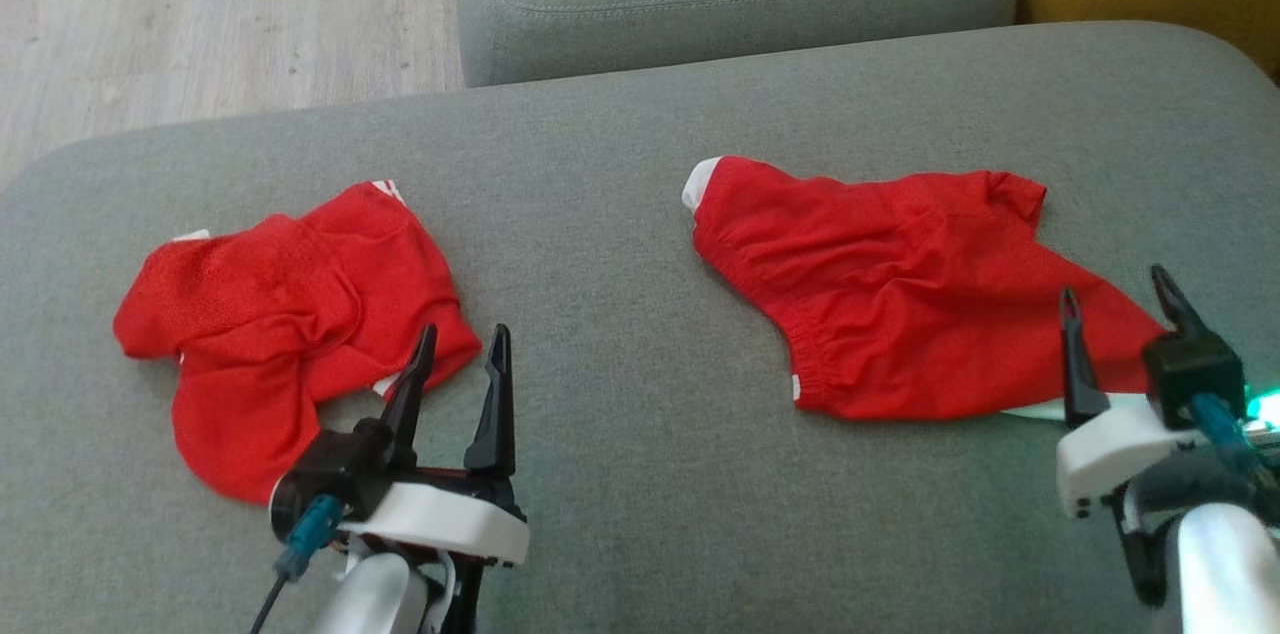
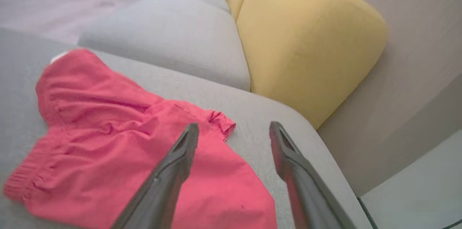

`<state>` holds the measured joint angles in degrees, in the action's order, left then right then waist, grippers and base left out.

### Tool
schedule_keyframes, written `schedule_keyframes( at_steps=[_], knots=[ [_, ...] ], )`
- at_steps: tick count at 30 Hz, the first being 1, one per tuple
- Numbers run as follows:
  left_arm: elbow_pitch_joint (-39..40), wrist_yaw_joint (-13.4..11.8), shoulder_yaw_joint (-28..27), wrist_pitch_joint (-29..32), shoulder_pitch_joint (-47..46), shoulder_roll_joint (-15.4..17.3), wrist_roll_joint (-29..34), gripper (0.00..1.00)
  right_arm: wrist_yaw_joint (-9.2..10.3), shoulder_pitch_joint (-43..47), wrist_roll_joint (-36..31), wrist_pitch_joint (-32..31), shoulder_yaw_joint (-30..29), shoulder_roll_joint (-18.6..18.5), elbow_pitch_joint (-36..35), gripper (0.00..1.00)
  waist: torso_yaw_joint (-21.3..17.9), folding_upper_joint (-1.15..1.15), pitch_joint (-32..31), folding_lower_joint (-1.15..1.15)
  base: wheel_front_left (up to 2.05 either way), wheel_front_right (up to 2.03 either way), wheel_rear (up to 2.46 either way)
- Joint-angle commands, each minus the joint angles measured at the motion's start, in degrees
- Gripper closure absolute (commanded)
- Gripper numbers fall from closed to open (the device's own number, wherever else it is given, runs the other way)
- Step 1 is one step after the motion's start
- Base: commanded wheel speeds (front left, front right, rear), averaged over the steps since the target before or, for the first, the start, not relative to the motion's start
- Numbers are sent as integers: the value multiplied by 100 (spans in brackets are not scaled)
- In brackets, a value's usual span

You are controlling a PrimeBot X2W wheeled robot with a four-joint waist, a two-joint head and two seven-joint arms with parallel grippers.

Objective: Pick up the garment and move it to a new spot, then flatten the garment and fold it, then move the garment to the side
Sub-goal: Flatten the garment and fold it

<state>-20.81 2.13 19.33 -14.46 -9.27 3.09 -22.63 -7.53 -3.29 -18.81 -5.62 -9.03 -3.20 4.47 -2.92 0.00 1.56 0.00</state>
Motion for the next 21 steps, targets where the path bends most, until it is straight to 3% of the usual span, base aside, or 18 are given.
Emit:
schedule_keyframes(
  at_steps=[1,9,21],
  knots=[
    [149,38,-202,-53,-293,0,69,0,4,-61,201,292,185,-4,-213,0,-10,0,5,0,0,0,0],
    [108,88,-146,-53,-328,-3,120,0,4,272,1372,1199,770,30,163,0,-17,0,63,0,0,0,0],
    [8,126,-13,-53,-486,-9,128,0,4,-339,1745,395,1930,32,1371,0,491,0,319,0,0,0,0]
  ],
)
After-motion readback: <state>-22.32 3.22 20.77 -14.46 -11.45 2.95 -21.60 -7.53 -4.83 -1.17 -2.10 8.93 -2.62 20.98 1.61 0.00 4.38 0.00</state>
